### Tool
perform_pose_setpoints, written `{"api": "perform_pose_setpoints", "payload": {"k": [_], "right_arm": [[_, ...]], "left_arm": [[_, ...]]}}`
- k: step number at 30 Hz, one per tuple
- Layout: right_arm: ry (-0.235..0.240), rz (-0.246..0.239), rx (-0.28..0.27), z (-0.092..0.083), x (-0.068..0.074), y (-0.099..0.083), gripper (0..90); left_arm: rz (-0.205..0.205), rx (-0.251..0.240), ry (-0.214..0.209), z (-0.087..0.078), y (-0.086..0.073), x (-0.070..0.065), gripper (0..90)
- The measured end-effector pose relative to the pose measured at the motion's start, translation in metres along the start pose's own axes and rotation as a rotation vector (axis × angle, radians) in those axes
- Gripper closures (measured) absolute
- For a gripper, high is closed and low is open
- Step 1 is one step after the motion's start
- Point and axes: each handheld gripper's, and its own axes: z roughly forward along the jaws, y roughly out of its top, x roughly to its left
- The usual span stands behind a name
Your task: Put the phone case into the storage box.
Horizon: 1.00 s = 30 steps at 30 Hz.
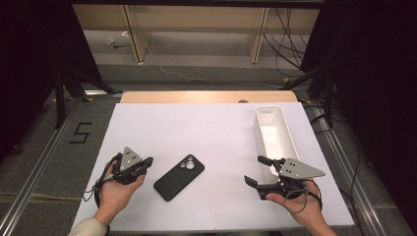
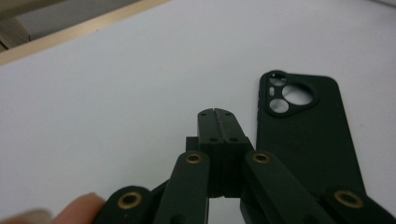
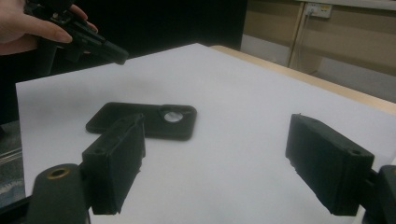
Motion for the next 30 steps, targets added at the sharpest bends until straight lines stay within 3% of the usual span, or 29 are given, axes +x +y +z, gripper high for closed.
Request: {"api": "perform_pose_setpoints", "payload": {"k": [3,12,30], "right_arm": [[0.000,-0.001,0.000,0.000,0.000,0.000,21.1],[-0.004,0.001,0.002,0.001,0.000,0.000,21.3],[0.000,0.009,0.004,0.002,0.000,-0.001,21.4]], "left_arm": [[-0.002,0.043,0.005,0.003,-0.002,0.001,89.8],[0.015,0.080,-0.021,0.011,-0.006,0.000,89.9],[0.076,0.213,-0.081,0.031,-0.014,-0.009,89.9]]}}
